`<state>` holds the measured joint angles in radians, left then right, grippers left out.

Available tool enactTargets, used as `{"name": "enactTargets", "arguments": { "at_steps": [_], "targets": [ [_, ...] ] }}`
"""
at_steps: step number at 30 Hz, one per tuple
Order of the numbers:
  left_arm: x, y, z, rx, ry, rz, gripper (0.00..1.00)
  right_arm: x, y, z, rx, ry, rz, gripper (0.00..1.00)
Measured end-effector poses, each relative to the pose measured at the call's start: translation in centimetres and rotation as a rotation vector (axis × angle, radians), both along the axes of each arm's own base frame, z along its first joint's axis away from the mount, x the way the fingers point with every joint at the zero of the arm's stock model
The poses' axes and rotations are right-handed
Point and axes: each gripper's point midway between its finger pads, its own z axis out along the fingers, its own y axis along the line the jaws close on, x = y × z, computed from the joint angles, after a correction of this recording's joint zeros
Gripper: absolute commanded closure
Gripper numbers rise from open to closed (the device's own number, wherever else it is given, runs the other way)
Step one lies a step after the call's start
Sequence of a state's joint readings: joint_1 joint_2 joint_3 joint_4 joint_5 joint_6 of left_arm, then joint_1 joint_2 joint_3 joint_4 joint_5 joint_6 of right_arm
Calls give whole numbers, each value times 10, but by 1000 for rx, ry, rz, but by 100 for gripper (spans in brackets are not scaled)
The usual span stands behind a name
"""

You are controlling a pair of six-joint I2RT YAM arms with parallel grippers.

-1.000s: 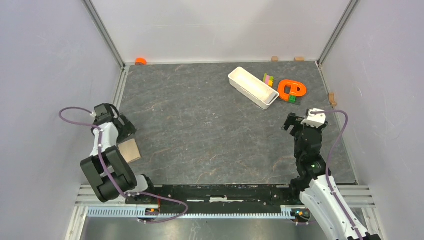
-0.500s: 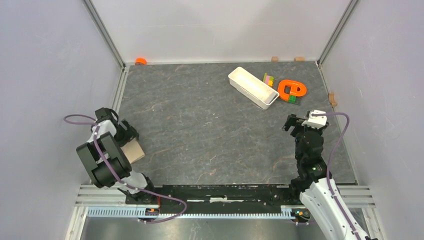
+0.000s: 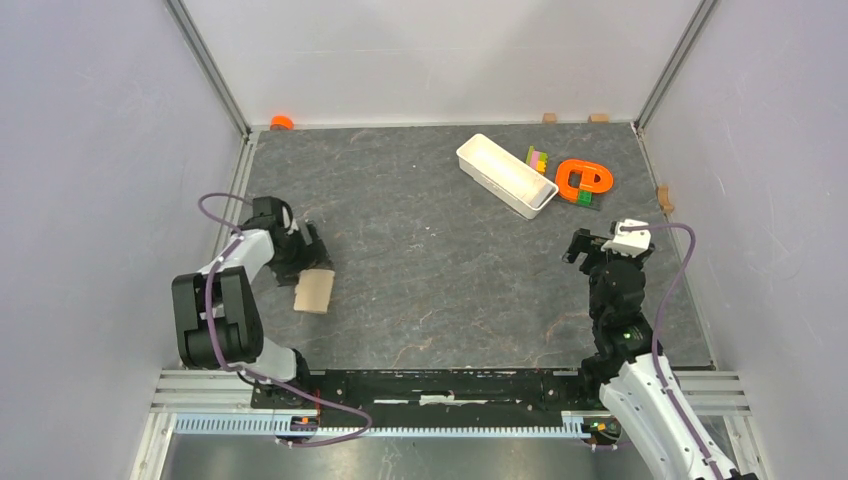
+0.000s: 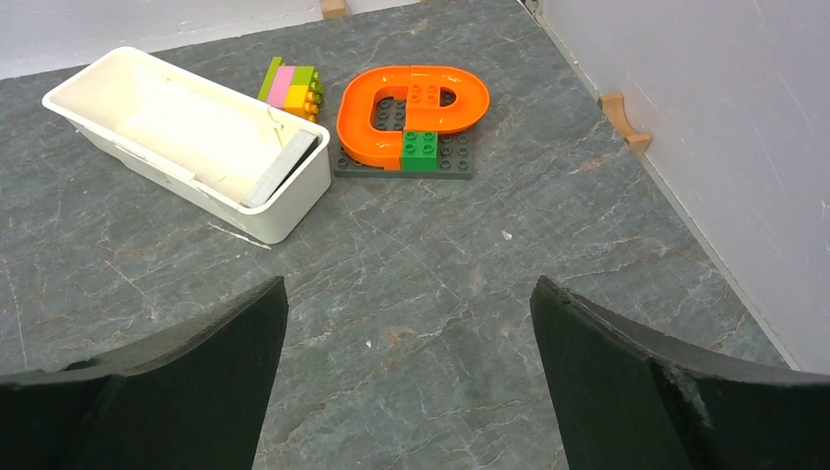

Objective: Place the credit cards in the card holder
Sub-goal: Open the card holder at the center of the board.

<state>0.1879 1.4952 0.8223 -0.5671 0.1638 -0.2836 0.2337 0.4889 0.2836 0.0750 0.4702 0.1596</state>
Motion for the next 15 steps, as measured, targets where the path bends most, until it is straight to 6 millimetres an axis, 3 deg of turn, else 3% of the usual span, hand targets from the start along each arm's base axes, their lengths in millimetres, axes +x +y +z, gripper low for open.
{"name": "enactTargets", "arguments": {
  "at_steps": [5, 10, 12, 15],
  "targets": [
    [9, -53, 6, -90, -44, -134, 4, 3, 5, -8, -3, 30, 27, 2],
    [-4, -110, 11, -141, -48, -322, 1, 7, 20, -22, -11, 88, 111, 2],
    [-7, -114, 19, -138, -72, -337, 0, 9, 27, -29, -12, 114, 149, 2],
    [-6, -101, 46, -74, -174, -307, 0, 10, 37, -40, -15, 157, 209, 2]
  ]
}}
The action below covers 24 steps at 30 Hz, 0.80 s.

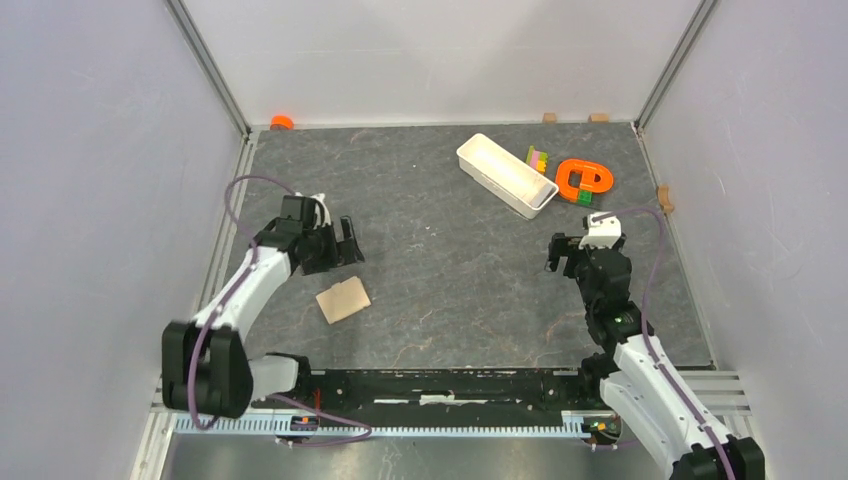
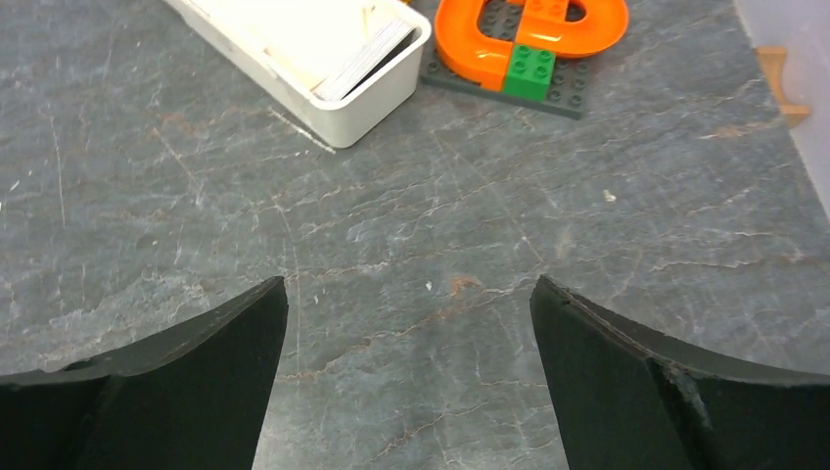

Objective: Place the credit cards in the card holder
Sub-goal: Open the card holder at the center of the board.

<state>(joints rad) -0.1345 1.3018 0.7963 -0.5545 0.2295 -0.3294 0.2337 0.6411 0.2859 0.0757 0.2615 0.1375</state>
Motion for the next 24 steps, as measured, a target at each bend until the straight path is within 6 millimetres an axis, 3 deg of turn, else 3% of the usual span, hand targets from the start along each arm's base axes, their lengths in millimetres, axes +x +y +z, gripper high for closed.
{"name": "enactTargets", "arguments": {
  "at_steps": [2, 5, 8, 12, 19, 24],
  "targets": [
    [5, 12, 19, 50, -89, 39, 0, 1, 5, -7, -3, 31, 30, 2],
    [8, 25, 25, 110, -119, 81, 0, 2, 11, -14, -2, 60, 64, 2],
    [8, 29, 4, 144, -33, 86, 0, 3, 17, -17, 1, 77, 95, 2],
    [-7, 30, -29, 165, 120, 72, 0, 3, 22, -16, 8, 79, 120, 2],
    [-24, 20, -34, 110, 173, 46, 0, 3, 25, -16, 12, 78, 135, 2],
    [-45, -1, -37, 25, 233, 8, 0, 4, 27, -15, 15, 73, 145, 2]
  ]
}}
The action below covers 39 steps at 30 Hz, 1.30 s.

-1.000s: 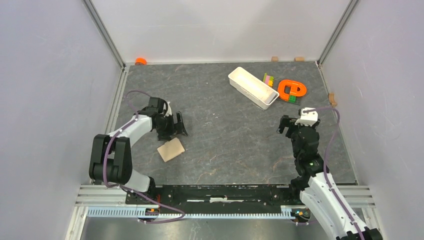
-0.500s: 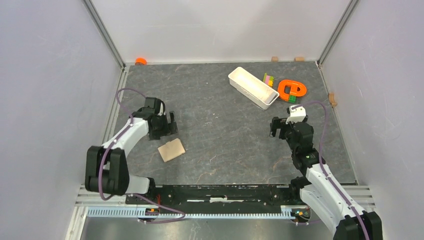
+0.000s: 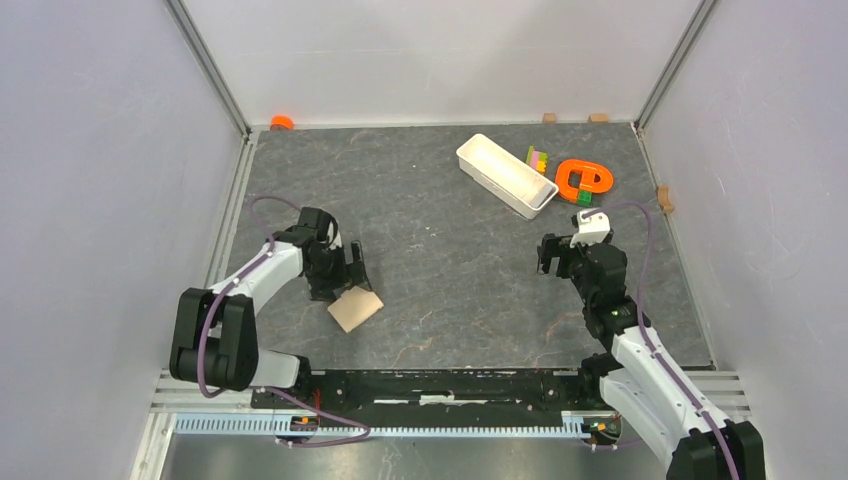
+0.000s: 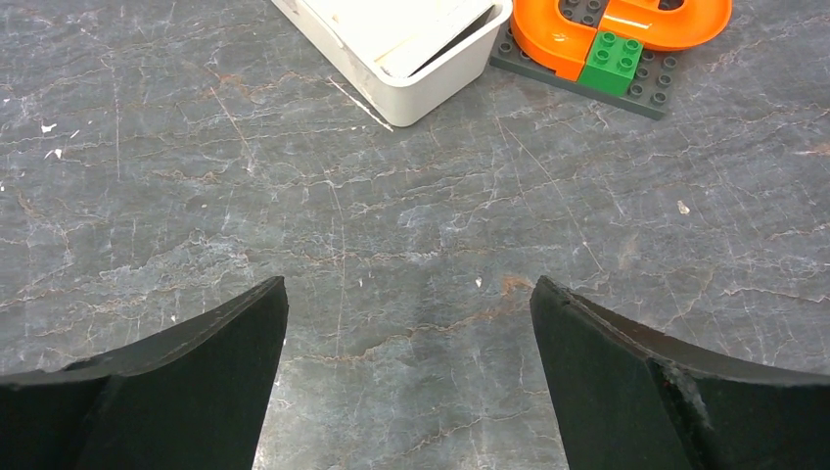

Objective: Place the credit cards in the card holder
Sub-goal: Open the card holder at the center of the board.

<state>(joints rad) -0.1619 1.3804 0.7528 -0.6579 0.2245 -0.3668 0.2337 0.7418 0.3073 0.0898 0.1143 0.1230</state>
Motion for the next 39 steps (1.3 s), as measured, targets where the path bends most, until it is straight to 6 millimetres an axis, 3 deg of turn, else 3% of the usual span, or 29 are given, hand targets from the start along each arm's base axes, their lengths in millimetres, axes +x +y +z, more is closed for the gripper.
{"name": "enactTargets", "arguments": {
  "at_steps": [6, 15, 19, 21, 25, 30, 33, 39],
  "targets": [
    [-20, -35, 9, -100, 8, -34, 0, 1, 1, 0, -1, 2, 3, 2],
    [-55, -131, 26, -300, -40, -137, 0, 0, 9, -5, 10, 28, 45, 3],
    [-67, -163, 35, -368, -63, -194, 0, -3, 21, -2, 51, 46, 99, 13],
    [-65, -167, 38, -376, -82, -196, 0, -7, 36, -2, 111, 65, 161, 17],
    [-56, -155, 37, -331, -158, -159, 0, -25, 74, -3, 278, 126, 304, 23],
    [-56, -144, 27, -313, -206, -138, 3, -67, 124, -27, 453, 263, 462, 35],
    [-60, -142, 14, -312, -199, -139, 19, -97, 147, -51, 539, 389, 513, 49],
    [-65, -148, 0, -374, -194, -142, 35, -135, 169, -76, 678, 550, 519, 50]
  ]
}}
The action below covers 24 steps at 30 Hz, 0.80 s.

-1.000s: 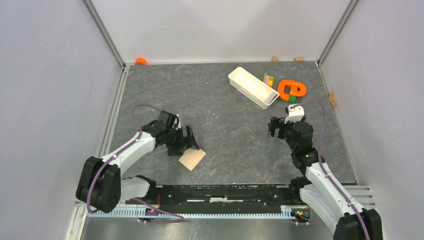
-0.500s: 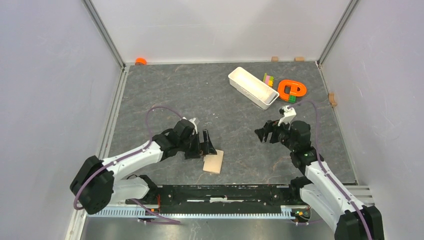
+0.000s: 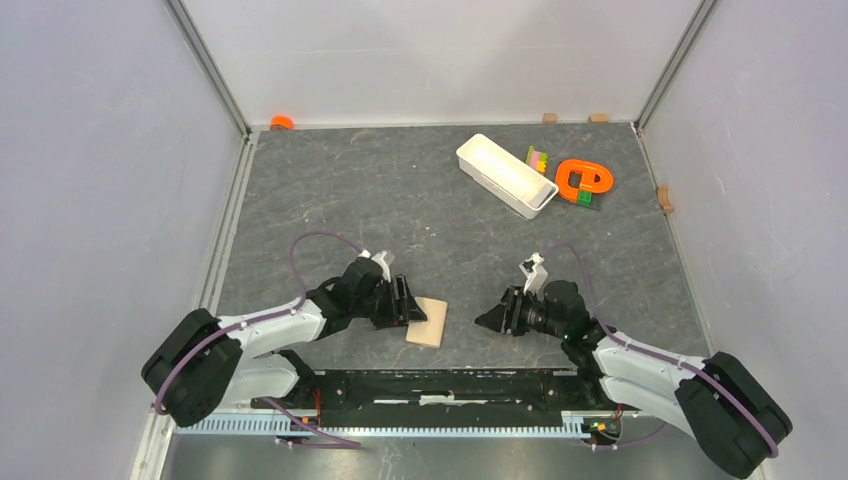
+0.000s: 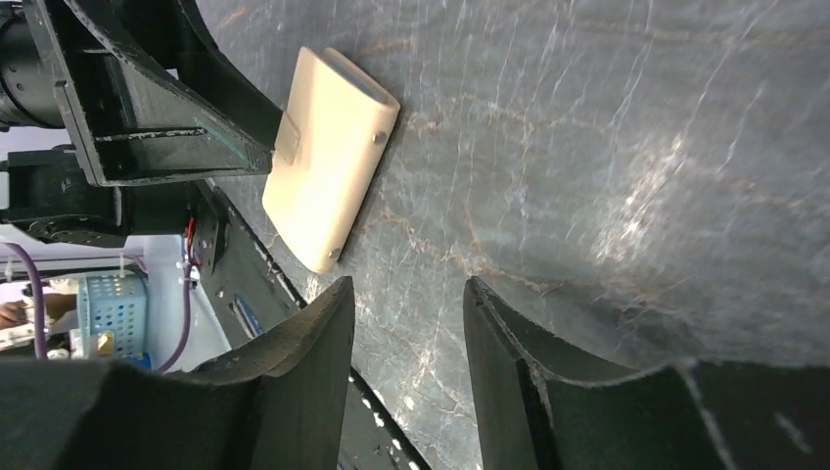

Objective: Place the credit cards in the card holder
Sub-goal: Open the card holder at the center of the board.

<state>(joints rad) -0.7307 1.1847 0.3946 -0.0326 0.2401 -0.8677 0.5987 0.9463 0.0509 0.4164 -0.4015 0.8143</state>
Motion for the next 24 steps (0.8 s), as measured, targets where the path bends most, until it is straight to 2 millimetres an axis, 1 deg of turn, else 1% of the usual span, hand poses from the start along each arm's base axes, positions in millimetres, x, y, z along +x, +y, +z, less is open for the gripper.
{"name": "enactTargets", "arguments": {
  "at_steps": [4, 6, 9, 11, 13, 14, 17, 19, 22, 24],
  "targets": [
    [-1, -10, -2, -60, 11, -12, 44, -11, 7, -5, 23, 49, -8, 51],
    [-1, -13, -4, -75, 15, -13, 56, -13, 11, -6, 29, 58, -7, 51],
    [-1, -14, -6, -84, 22, -7, 69, -16, 15, -9, 22, 69, -5, 51],
    [-1, -14, -7, -87, 21, -6, 81, -19, 17, -13, 10, 74, -1, 51],
    [0, -15, -5, -97, 17, -5, 95, -20, 17, -16, -3, 77, -3, 51],
    [0, -16, -3, -105, 17, -6, 98, -20, 17, -17, -7, 78, -3, 51],
    [0, -19, 1, -122, 10, -15, 98, -18, 16, -18, -18, 69, -15, 49],
    [2, -20, 9, -121, -7, -24, 98, -14, 15, -17, -37, 52, -22, 48],
    [13, -21, 34, -91, -71, -38, 98, -5, 12, -11, -73, 7, -40, 47],
    [28, -20, 63, -53, -153, -40, 98, 4, 10, -4, -101, -38, -59, 46]
  ]
}}
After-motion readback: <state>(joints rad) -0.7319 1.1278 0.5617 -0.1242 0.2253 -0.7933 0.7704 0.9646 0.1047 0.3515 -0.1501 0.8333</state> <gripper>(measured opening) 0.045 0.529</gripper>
